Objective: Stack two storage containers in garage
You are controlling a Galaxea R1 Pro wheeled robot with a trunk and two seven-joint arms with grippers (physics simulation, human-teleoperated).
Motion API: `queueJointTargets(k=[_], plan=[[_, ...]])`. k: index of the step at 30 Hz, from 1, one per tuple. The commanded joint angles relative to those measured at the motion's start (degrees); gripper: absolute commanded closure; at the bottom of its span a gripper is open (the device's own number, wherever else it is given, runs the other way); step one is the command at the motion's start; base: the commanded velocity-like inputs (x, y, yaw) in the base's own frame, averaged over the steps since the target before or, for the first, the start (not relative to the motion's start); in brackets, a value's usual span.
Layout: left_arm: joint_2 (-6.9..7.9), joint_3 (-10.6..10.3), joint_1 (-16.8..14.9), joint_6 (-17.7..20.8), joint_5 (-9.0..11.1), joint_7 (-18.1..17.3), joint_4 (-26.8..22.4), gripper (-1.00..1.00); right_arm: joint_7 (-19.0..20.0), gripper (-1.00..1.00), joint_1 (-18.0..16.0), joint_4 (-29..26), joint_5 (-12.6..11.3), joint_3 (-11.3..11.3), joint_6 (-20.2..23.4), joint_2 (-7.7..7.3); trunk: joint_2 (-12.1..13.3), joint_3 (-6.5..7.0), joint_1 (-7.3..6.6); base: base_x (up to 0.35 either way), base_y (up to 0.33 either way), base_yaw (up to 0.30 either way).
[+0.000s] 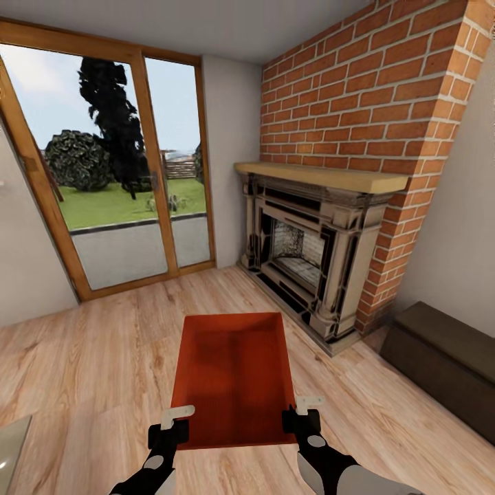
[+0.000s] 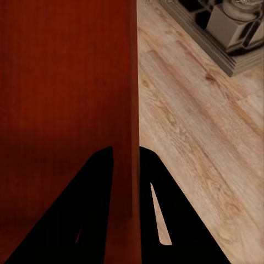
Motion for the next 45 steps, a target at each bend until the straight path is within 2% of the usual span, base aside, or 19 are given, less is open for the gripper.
queueJointTargets(k=[1, 45], plan=[[-0.09, 1.53, -0.09, 0.09, -1.08, 0.11, -0.35, 1.0, 0.17, 1.0, -0.01, 0.15, -0.85, -0.34, -0.12, 0.02, -0.07, 0.01, 0.01, 0.0, 0.0, 0.0], [-0.09, 1.54, -0.09, 0.09, -1.08, 0.11, -0.35, 1.0, 0.25, 1.0, -0.01, 0.15, -0.85, -0.34, -0.12, 0.02, -0.07, 4.12, 0.01, 0.0, 0.0, 0.0]])
